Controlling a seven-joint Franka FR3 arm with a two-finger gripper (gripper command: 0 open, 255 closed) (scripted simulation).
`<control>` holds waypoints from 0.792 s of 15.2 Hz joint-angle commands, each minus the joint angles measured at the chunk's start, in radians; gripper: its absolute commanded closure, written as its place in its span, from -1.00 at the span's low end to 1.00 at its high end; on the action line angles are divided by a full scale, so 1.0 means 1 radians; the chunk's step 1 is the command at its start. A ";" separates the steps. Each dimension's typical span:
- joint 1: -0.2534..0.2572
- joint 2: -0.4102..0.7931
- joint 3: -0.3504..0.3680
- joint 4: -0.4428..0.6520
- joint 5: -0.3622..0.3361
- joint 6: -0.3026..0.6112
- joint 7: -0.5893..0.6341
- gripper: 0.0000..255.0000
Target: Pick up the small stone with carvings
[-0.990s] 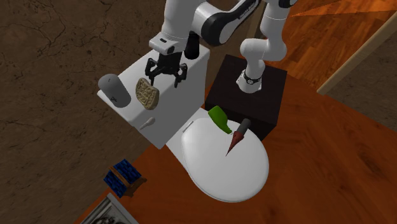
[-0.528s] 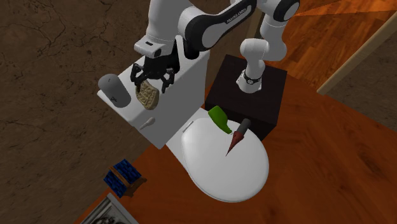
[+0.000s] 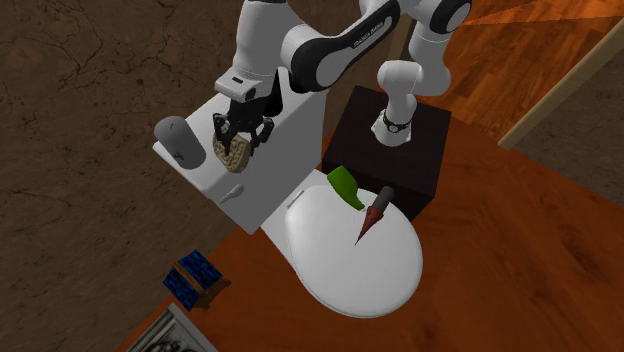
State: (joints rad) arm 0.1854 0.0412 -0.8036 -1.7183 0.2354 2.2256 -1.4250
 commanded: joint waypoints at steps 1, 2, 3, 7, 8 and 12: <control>0.000 0.001 0.000 -0.001 0.001 0.002 0.000 1.00; 0.000 0.001 0.000 -0.001 0.001 0.001 -0.001 1.00; 0.000 0.000 0.000 -0.002 0.000 0.002 0.000 1.00; 0.000 0.001 0.000 0.000 0.001 0.001 0.000 1.00; 0.000 -0.002 0.000 -0.004 -0.002 0.002 0.001 1.00; -0.003 0.003 -0.002 0.054 -0.004 -0.052 0.009 1.00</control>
State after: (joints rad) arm 0.1833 0.0434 -0.8054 -1.6791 0.2321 2.1875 -1.4183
